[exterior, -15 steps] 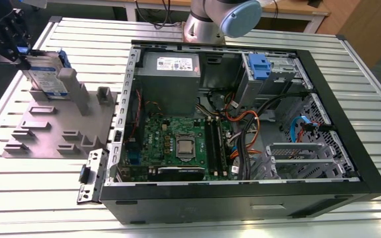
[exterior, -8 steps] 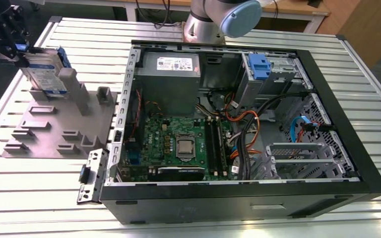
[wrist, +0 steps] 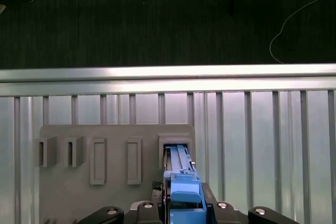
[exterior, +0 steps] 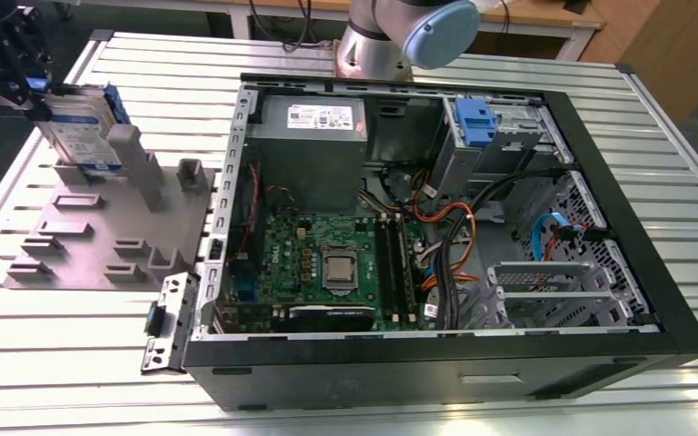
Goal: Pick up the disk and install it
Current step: 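Pick up the disk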
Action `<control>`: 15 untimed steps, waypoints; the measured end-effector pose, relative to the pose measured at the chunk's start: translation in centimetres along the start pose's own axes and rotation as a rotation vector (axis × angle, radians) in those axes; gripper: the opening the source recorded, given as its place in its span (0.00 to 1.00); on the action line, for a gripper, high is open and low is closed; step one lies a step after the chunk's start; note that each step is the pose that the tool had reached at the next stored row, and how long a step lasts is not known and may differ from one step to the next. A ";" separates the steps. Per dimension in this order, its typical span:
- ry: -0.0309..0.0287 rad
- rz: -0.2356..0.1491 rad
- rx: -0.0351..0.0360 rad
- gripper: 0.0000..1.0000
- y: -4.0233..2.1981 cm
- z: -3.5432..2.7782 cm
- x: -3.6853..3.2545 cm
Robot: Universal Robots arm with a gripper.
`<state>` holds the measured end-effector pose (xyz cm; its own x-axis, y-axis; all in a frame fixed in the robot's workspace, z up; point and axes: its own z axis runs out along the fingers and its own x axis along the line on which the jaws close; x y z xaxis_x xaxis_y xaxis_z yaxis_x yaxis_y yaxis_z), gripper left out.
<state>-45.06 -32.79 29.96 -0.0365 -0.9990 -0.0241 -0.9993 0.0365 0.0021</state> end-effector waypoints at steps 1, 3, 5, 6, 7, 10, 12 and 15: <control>0.0000 0.000 0.0001 0.36 0.00 0.00 0.00; 0.0000 0.000 0.0000 0.36 0.00 -0.02 0.00; 0.0000 0.000 -0.0001 0.36 0.00 -0.05 0.00; 0.0000 0.000 -0.0002 0.36 0.00 -0.08 0.00; 0.0002 0.000 -0.0004 0.36 0.00 -0.14 0.00; 0.0000 0.000 0.0000 0.36 0.00 -0.35 -0.01; 0.0000 0.000 -0.0001 0.36 0.00 -0.50 -0.01; 0.0000 0.000 0.0000 0.36 0.00 -0.74 -0.02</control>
<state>-45.06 -32.79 30.70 -0.0365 -0.9990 -0.0241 -0.9993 0.0365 0.0021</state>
